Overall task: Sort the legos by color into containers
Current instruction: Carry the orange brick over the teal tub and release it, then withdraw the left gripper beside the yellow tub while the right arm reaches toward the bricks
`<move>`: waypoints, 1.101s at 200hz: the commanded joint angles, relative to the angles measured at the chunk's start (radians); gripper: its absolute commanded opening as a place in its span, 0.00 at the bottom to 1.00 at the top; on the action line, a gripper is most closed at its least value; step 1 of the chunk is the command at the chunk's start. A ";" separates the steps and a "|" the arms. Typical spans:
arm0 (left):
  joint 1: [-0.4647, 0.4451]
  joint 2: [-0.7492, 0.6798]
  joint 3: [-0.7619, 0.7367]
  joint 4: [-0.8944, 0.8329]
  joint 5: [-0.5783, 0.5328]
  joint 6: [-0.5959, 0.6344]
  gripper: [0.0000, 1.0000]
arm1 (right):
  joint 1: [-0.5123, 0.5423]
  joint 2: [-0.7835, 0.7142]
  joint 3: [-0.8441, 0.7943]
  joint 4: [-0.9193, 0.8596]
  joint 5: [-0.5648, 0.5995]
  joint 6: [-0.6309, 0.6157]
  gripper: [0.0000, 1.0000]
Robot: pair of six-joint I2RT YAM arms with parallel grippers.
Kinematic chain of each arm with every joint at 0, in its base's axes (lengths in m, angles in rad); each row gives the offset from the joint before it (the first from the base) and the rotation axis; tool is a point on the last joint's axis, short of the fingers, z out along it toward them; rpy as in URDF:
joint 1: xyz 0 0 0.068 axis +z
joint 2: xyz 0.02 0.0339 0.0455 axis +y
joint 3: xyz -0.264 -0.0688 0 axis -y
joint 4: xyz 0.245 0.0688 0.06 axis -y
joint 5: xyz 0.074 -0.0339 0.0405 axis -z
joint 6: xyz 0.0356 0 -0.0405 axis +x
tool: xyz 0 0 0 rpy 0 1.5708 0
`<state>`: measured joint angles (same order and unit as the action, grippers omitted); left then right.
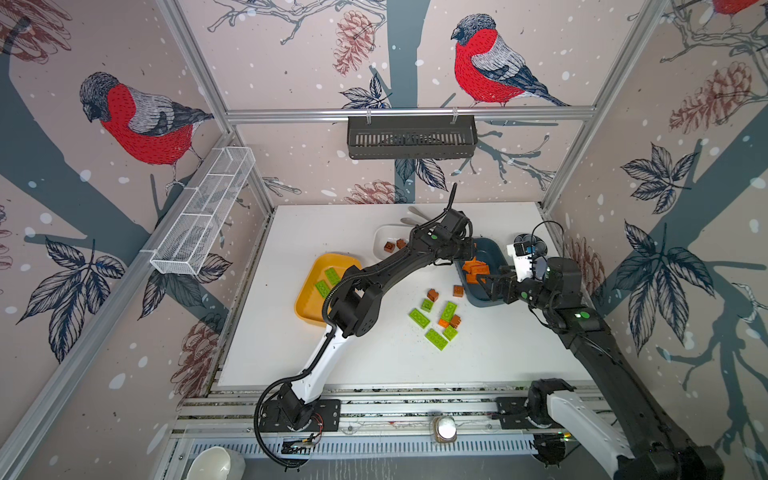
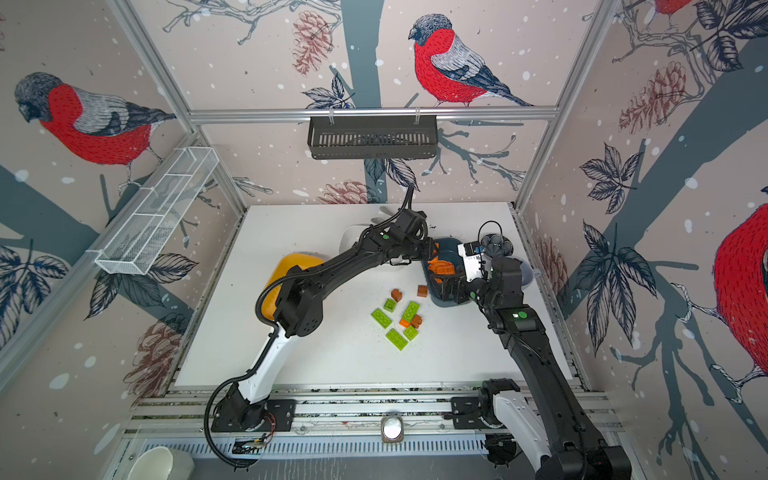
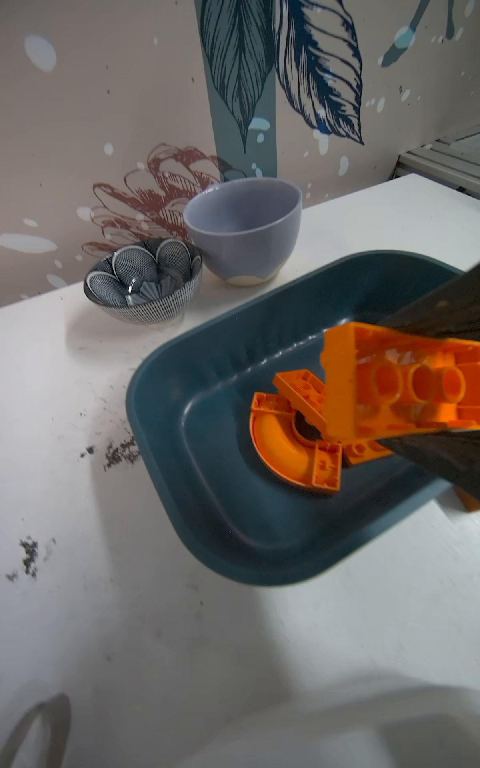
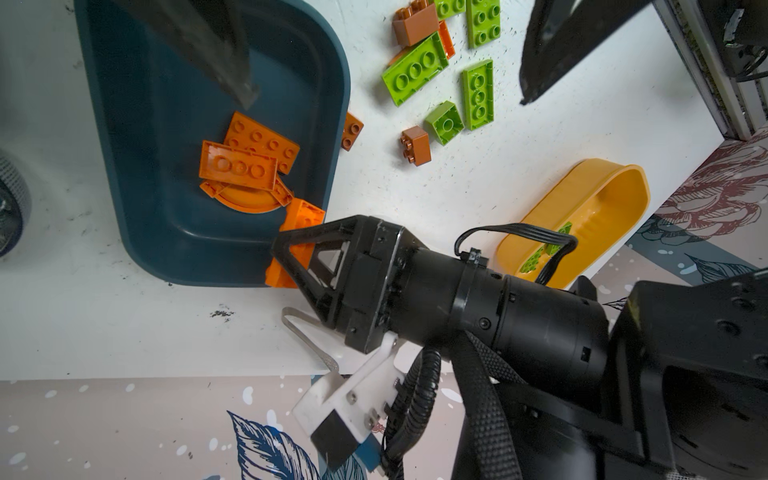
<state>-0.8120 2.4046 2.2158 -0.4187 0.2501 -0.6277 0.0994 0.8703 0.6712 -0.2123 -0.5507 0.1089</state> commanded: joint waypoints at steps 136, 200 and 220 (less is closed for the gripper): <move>0.183 -0.680 -0.730 0.058 0.158 0.276 0.97 | 0.152 0.131 0.076 -0.042 0.014 -0.045 0.99; 0.368 -0.978 -1.048 0.114 0.353 0.327 0.96 | 0.299 0.285 0.128 0.018 0.151 0.002 0.98; 0.423 -1.052 -1.132 0.168 0.417 0.324 0.96 | 0.343 0.347 0.155 0.030 0.209 0.018 0.98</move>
<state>-0.4343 1.4174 1.1515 -0.3542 0.5407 -0.3279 0.4072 1.1690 0.7975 -0.2245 -0.4301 0.1032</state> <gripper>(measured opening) 0.963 0.982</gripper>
